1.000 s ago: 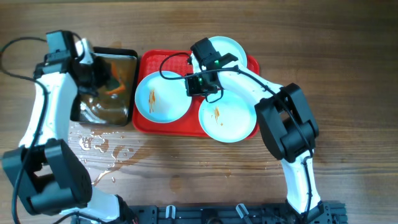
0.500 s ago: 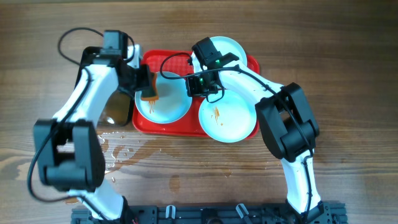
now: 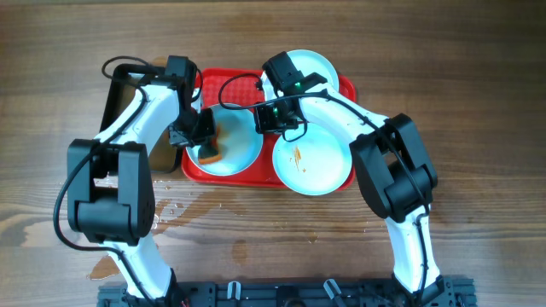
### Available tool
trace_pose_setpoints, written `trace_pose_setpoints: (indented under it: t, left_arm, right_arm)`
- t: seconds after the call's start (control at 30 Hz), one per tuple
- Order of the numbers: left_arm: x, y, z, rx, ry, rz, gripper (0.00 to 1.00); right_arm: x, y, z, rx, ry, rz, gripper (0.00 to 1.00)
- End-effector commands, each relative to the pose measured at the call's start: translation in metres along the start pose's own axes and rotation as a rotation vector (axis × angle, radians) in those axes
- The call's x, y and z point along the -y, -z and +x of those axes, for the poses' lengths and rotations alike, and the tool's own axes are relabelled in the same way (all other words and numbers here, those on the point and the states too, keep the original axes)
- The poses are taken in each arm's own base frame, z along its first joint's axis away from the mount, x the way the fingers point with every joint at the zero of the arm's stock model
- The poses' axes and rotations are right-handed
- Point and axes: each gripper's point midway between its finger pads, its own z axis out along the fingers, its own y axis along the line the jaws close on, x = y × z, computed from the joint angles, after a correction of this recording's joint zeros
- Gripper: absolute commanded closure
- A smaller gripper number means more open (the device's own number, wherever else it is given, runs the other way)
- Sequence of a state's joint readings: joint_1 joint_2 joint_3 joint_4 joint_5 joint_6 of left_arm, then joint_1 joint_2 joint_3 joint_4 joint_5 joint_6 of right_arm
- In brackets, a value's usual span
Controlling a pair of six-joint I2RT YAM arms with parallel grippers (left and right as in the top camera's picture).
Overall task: Clean dirty plates on tray and stack at the side
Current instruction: 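Lift the sponge with the left gripper onto the left white plate, then scrub the left plate with the sponge while right gripper holds it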
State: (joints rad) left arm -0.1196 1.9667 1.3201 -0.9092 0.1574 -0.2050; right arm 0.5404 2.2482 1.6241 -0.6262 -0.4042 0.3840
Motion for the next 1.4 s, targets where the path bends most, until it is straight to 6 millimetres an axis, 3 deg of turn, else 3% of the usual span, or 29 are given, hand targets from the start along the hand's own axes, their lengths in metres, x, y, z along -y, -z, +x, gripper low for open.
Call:
trace_pose_setpoints:
  t: [0.0, 0.17, 0.3, 0.43, 0.53, 0.7, 0.83, 1.0, 1.13, 1.23, 1.37]
  left_arm:
    - [0.034, -0.001, 0.016, -0.079, -0.131, 0.204, 0.96]
    - [0.042, -0.001, -0.014, 0.048, -0.158, 0.224, 0.96]
    - [0.021, -0.003, -0.052, 0.196, -0.031, 0.091, 0.96]
    - [-0.008, -0.004, -0.061, 0.247, 0.111, -0.062, 0.96]
    - [-0.018, -0.006, -0.048, 0.199, 0.160, -0.113, 0.96]
    - [-0.016, -0.011, 0.003, 0.003, 0.132, -0.149, 0.96]
    - [0.014, -0.014, 0.038, -0.134, -0.008, -0.084, 0.96]
    - [0.053, -0.019, 0.054, -0.161, -0.152, -0.010, 0.96]
    - [0.069, -0.029, 0.026, -0.012, -0.172, -0.009, 0.96]
    - [0.051, -0.038, -0.004, 0.136, -0.034, -0.105, 0.96]
    - [0.018, -0.043, -0.027, 0.273, 0.135, -0.252, 0.96]
  right_arm:
    - [0.004, -0.008, 0.003, -0.019, -0.006, -0.008, 0.96]
    - [0.004, -0.008, 0.003, -0.019, -0.006, -0.008, 0.96]
    - [0.004, -0.008, 0.003, -0.019, -0.006, -0.008, 0.96]
    - [0.004, -0.008, 0.003, -0.019, -0.006, -0.008, 0.96]
    - [0.003, -0.008, 0.002, -0.017, -0.005, -0.009, 0.96]
    - [0.003, -0.008, 0.002, -0.017, -0.005, -0.009, 0.96]
    - [0.003, -0.008, 0.002, -0.016, -0.005, -0.010, 0.96]
    - [0.003, -0.008, 0.002, -0.016, -0.005, -0.009, 0.96]
    - [0.003, -0.008, 0.002, -0.017, -0.005, -0.009, 0.96]
    - [0.003, -0.008, 0.003, -0.017, -0.005, -0.009, 0.96]
    - [0.003, -0.008, 0.003, -0.018, -0.006, -0.008, 0.96]
